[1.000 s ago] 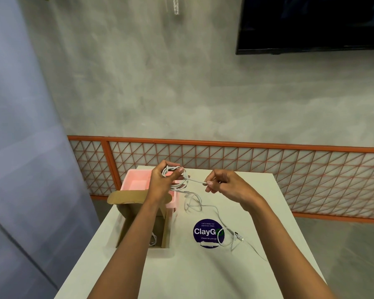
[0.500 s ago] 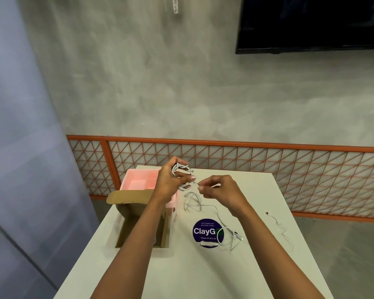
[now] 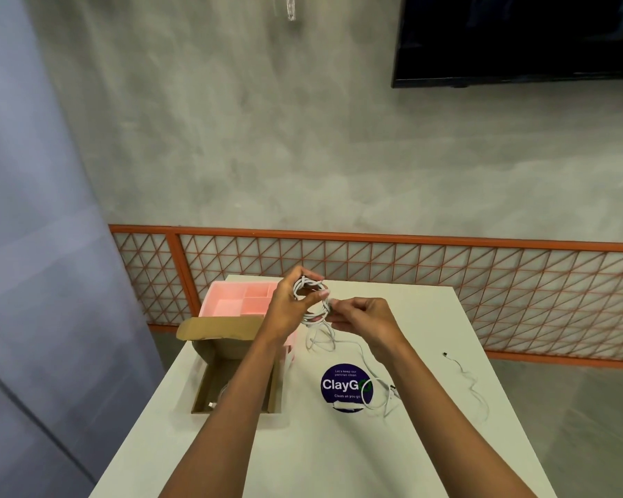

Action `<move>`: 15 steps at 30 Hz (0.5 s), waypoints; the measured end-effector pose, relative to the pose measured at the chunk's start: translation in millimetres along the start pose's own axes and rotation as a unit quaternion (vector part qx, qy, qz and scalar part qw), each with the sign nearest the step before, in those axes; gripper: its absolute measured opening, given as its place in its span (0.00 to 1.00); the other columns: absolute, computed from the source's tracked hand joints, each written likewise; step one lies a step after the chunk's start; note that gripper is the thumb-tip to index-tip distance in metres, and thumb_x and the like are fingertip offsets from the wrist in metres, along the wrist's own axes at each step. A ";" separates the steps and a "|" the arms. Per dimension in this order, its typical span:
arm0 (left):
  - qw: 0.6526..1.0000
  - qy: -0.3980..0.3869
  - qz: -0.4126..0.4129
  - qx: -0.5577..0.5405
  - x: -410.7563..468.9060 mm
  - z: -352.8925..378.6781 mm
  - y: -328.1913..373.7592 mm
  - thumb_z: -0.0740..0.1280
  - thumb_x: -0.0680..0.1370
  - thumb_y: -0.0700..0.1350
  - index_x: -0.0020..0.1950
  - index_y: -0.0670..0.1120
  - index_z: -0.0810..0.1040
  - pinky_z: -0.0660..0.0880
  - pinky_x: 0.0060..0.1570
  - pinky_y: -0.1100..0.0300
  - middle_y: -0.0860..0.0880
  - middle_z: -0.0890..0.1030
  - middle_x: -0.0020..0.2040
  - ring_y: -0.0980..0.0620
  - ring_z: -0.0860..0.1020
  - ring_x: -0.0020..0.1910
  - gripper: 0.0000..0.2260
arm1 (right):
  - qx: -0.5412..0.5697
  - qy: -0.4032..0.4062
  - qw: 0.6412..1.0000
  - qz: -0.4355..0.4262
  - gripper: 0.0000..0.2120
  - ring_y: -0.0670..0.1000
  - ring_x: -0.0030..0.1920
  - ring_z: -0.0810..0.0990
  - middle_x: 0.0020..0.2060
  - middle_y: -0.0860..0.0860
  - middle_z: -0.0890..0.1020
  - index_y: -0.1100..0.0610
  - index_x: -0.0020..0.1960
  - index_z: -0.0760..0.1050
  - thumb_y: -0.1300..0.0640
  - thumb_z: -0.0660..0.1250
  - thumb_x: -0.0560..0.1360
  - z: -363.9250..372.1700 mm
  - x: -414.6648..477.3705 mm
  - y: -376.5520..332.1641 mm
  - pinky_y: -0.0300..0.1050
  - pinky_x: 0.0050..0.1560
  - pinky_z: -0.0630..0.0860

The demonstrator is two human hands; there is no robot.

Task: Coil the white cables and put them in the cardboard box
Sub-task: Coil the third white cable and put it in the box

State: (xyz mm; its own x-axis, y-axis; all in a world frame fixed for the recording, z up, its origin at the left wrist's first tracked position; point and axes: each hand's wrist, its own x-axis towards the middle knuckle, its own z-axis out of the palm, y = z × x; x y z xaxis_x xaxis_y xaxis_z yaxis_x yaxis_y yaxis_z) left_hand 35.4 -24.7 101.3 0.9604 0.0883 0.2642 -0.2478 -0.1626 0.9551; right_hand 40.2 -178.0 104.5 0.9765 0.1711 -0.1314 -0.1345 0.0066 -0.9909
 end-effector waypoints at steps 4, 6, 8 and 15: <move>1.000 -0.018 -0.005 0.023 -3.3 2.5 3.9 0.66 0.78 0.42 0.54 0.43 0.76 0.75 0.51 0.60 0.50 0.82 0.47 0.57 0.80 0.47 0.06 | 0.011 0.017 1.000 0.004 0.10 0.55 0.42 0.85 0.40 0.59 0.85 0.64 0.41 0.81 0.60 0.79 0.64 2.0 0.4 3.4 0.45 0.47 0.81; 0.999 -0.033 -0.013 0.029 -4.8 1.9 4.0 0.63 0.80 0.45 0.57 0.43 0.76 0.75 0.53 0.57 0.49 0.82 0.50 0.54 0.80 0.49 0.08 | 0.029 0.025 0.999 0.022 0.07 0.55 0.41 0.84 0.39 0.59 0.84 0.63 0.38 0.80 0.64 0.78 0.65 3.9 2.2 5.8 0.45 0.46 0.81; 0.998 -0.053 -0.030 0.028 -5.9 -1.1 3.2 0.62 0.80 0.47 0.58 0.46 0.76 0.76 0.55 0.54 0.47 0.81 0.54 0.51 0.79 0.54 0.09 | 0.041 0.023 0.998 0.038 0.06 0.55 0.41 0.83 0.38 0.59 0.84 0.63 0.37 0.79 0.67 0.76 0.66 4.6 4.7 6.7 0.45 0.47 0.81; 0.981 -0.068 -0.139 -0.118 -9.9 -6.5 -10.4 0.67 0.77 0.37 0.68 0.47 0.69 0.77 0.57 0.54 0.44 0.77 0.62 0.47 0.78 0.59 0.21 | 0.061 0.089 0.994 0.025 0.05 0.52 0.35 0.79 0.33 0.57 0.80 0.63 0.36 0.77 0.68 0.71 0.69 7.1 12.5 6.9 0.43 0.44 0.80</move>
State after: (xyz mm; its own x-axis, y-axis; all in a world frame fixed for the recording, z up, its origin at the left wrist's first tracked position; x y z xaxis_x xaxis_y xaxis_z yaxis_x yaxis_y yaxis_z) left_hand 27.6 -17.5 89.6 0.9992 -0.0367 -0.0167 0.0197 0.0825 0.9964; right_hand 50.3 -168.7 96.3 0.9810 -0.0030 -0.1938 -0.1919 0.1242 -0.9735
